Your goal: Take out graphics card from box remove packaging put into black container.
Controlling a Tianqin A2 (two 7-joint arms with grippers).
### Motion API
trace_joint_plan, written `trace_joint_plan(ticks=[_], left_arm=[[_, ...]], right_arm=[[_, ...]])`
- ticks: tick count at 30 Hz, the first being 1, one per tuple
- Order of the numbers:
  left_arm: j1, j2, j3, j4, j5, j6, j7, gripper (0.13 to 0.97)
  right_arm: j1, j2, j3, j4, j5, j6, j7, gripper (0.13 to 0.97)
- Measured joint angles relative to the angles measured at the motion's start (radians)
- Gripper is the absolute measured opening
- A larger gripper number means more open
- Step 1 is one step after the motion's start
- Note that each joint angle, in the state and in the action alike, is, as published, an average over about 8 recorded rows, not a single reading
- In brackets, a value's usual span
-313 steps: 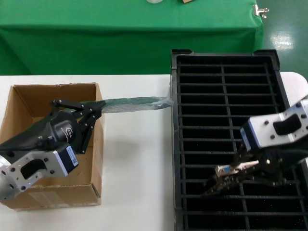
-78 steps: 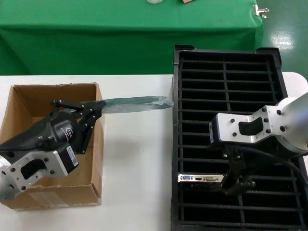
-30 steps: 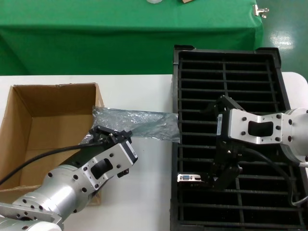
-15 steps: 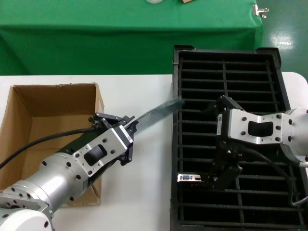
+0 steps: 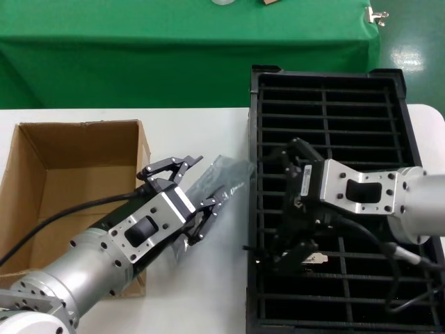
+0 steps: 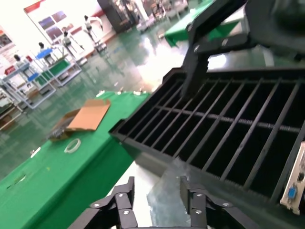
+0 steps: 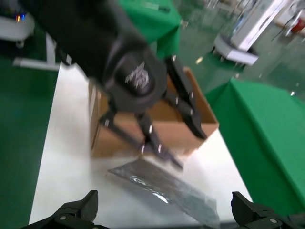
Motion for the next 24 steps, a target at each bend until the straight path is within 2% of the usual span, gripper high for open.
trace_joint_plan(ticks=[6,10,18,19,24], left_arm=[[0.024,-0.012,-0.005,0.036,-0.108,-0.081,0.045,0.443],[0.041,-0.020,-0.008,0.060,-0.181,-0.136,0.075,0.443],[0.074,-0.036,-0.014,0.109,-0.328,-0.247,0.136,0.659],[0.078,-0.038,-0.015,0.116,-0.346,-0.261,0.143,0.659],[0.099,-0.048,-0.019,0.146,-0.438,-0.330,0.181,0.765]], right_arm=[[-0.072,-0.027,0.041,-0.024,0.060,0.104,-0.058,0.966],[-0.121,-0.046,0.069,-0.040,0.101,0.176,-0.097,0.966],[-0.219,-0.083,0.125,-0.071,0.183,0.318,-0.175,0.966],[-0.231,-0.088,0.132,-0.076,0.193,0.336,-0.185,0.966],[-0.292,-0.112,0.168,-0.095,0.244,0.424,-0.234,0.966]])
